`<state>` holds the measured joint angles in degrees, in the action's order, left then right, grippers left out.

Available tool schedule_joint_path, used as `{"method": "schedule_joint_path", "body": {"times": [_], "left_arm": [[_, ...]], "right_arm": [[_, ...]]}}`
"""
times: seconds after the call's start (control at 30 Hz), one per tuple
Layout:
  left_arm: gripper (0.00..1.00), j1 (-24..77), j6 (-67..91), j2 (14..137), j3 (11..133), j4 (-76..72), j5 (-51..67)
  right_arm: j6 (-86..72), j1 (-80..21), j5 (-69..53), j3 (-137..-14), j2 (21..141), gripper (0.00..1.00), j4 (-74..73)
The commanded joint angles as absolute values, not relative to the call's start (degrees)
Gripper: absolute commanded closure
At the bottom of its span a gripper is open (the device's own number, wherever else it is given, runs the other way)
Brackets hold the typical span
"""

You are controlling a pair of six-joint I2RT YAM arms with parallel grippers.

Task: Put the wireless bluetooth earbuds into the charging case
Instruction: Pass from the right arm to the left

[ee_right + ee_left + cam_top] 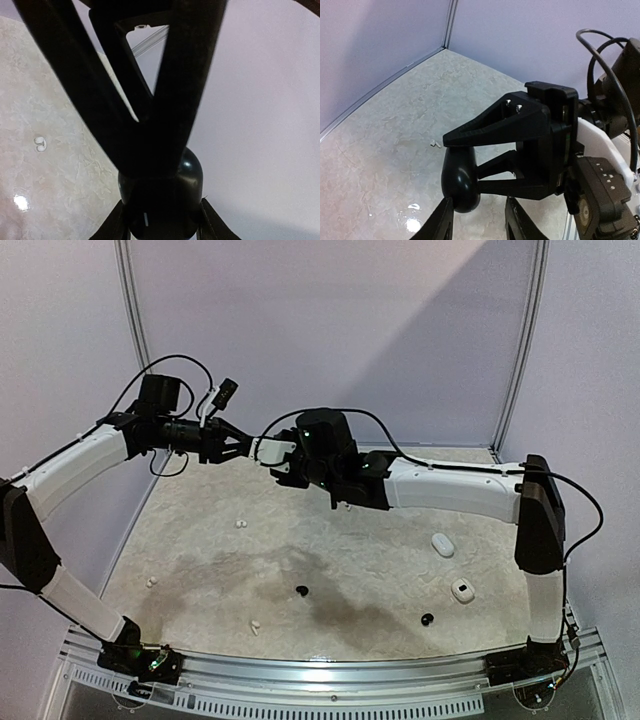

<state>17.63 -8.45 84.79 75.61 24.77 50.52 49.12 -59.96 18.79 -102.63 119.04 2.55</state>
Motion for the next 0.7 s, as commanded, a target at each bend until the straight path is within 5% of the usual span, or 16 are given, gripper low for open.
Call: {"method": "schedule_joint_path", "body": {"times": [0.0, 0.37, 0.67], "left_arm": [[0.66, 19.43, -8.96, 86.09, 75.69, 25.24, 50.49], [0.58, 15.55, 3.34, 85.44, 73.15, 13.48, 52.88], [0.55, 15.86, 0.09, 85.27, 73.2, 19.09, 53.59]], "right_arm": [[49.75, -60.83, 15.85, -104.68, 119.27, 1.0, 4.28], [46.25, -61.0, 15.58, -101.58, 117.39, 1.0, 9.52], [43.02, -60.98, 15.12, -99.5, 115.78, 1.0, 13.0]]}}
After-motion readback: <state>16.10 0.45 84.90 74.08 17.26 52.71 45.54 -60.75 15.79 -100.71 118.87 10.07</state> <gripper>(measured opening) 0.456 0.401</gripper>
